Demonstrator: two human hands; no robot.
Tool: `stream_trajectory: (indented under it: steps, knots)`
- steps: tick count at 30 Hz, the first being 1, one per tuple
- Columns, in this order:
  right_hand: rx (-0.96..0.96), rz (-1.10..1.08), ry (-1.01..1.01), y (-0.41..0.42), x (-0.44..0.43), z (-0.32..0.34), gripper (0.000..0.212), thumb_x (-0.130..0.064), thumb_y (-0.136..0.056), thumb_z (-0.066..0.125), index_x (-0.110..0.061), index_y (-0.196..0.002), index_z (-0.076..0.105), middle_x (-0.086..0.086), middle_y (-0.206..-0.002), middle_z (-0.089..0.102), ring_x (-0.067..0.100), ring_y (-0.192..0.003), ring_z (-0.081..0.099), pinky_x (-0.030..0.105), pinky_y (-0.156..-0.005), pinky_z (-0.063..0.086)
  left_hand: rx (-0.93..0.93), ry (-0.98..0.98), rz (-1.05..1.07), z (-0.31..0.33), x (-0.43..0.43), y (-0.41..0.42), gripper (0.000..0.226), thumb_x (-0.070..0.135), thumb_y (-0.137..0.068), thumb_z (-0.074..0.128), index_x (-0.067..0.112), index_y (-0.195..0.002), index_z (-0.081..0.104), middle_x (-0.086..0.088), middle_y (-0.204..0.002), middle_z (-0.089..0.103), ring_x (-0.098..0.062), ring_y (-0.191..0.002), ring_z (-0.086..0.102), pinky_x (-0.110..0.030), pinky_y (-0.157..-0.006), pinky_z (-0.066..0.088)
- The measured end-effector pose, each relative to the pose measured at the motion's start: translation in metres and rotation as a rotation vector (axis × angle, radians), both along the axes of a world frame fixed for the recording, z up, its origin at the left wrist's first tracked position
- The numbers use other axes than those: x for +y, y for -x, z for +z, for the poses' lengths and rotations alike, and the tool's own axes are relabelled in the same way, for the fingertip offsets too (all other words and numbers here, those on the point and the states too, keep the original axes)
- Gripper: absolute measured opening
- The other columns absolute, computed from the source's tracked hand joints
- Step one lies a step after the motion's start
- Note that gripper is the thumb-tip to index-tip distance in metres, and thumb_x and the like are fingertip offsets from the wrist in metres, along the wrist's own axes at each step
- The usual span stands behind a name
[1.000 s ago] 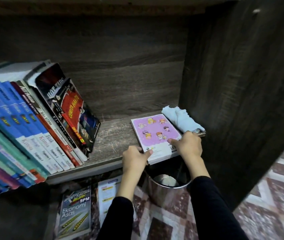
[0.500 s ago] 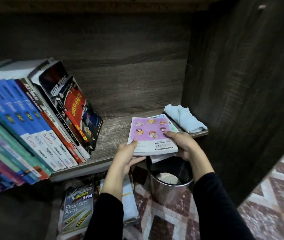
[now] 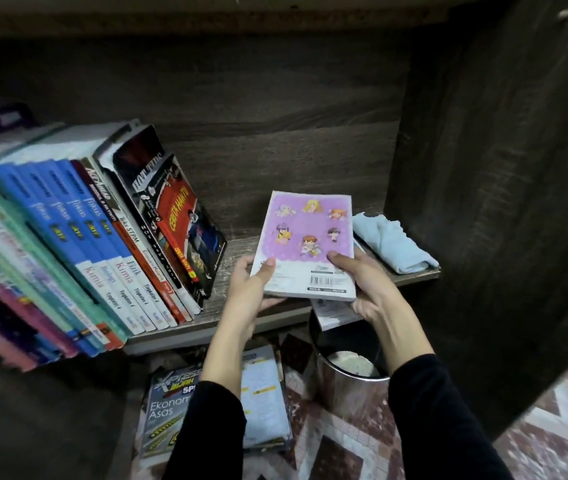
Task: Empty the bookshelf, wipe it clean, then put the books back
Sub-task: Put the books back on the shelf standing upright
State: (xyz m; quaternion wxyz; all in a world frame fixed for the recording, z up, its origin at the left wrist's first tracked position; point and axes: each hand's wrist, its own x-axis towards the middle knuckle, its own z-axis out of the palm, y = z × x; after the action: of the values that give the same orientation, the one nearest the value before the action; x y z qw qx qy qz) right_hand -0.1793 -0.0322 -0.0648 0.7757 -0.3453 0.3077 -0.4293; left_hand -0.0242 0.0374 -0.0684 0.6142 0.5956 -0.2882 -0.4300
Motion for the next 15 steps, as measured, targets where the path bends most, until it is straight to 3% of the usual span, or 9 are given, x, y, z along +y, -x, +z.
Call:
stream_trajectory:
  steps: [2, 4, 5, 9, 11, 13, 15]
  knots:
    - [-0.023, -0.028, 0.110, -0.012, 0.008, 0.008, 0.026, 0.002, -0.092, 0.052, -0.008, -0.116, 0.053, 0.018, -0.105, 0.068, 0.030, -0.085, 0.069, 0.048, -0.073, 0.057, -0.262, 0.004, 0.087, 0.006, 0.003, -0.012, 0.021, 0.021, -0.091, 0.061, 0.016, -0.111, 0.056, -0.010, -0.119, 0.064, -0.021, -0.100, 0.062, -0.041, -0.094, 0.050]
    - [0.016, -0.082, 0.251, -0.029, 0.017, 0.013, 0.026, 0.004, -0.091, 0.053, -0.014, -0.111, 0.053, 0.014, -0.107, 0.067, 0.028, -0.090, 0.067, 0.045, -0.080, 0.056, -0.630, 0.011, 0.263, 0.018, 0.010, -0.023, 0.040, 0.022, -0.090, 0.063, 0.012, -0.127, 0.053, -0.005, -0.131, 0.057, -0.020, -0.117, 0.054, -0.036, -0.105, 0.040]
    - [0.072, -0.120, 0.344, -0.039, 0.022, 0.014, 0.028, 0.004, -0.091, 0.053, -0.018, -0.108, 0.052, 0.011, -0.106, 0.067, 0.026, -0.093, 0.066, 0.043, -0.084, 0.055, -0.710, 0.075, 0.337, 0.026, 0.014, -0.028, 0.043, 0.021, -0.090, 0.062, 0.012, -0.131, 0.052, -0.004, -0.133, 0.055, -0.019, -0.121, 0.052, -0.034, -0.106, 0.038]
    - [0.348, -0.245, 0.716, -0.077, 0.043, 0.007, 0.031, -0.004, -0.093, 0.054, -0.020, -0.119, 0.048, -0.003, -0.108, 0.062, 0.013, -0.097, 0.060, 0.029, -0.087, 0.048, -0.573, 0.363, 0.298, 0.066, 0.030, -0.031, 0.042, 0.021, -0.092, 0.059, 0.014, -0.132, 0.051, -0.002, -0.135, 0.054, -0.013, -0.124, 0.051, -0.017, -0.099, 0.041]
    - [0.475, -0.287, 0.840, -0.095, 0.052, 0.001, 0.037, -0.012, -0.096, 0.050, -0.019, -0.132, 0.044, 0.000, -0.115, 0.062, 0.021, -0.101, 0.058, 0.031, -0.086, 0.045, -0.609, 0.391, 0.262, 0.078, 0.035, -0.030, 0.059, 0.028, -0.088, 0.063, 0.020, -0.141, 0.040, 0.002, -0.145, 0.042, -0.007, -0.130, 0.042, -0.010, -0.098, 0.037]
    - [0.553, -0.273, 0.903, -0.111, 0.061, -0.004, 0.042, -0.016, -0.097, 0.045, -0.020, -0.138, 0.041, 0.009, -0.115, 0.064, 0.028, -0.099, 0.061, 0.033, -0.080, 0.044, -0.664, 0.385, 0.241, 0.082, 0.036, -0.033, 0.077, 0.031, -0.084, 0.069, 0.024, -0.148, 0.027, 0.006, -0.153, 0.029, -0.003, -0.135, 0.032, -0.013, -0.105, 0.033]
    - [0.580, -0.218, 0.975, -0.127, 0.069, -0.009, 0.048, -0.019, -0.092, 0.040, -0.018, -0.140, 0.042, 0.017, -0.113, 0.066, 0.035, -0.097, 0.063, 0.035, -0.076, 0.043, -0.678, 0.411, 0.241, 0.080, 0.036, -0.041, 0.084, 0.021, -0.083, 0.071, 0.025, -0.150, 0.020, 0.006, -0.154, 0.025, -0.004, -0.137, 0.030, -0.026, -0.112, 0.031]
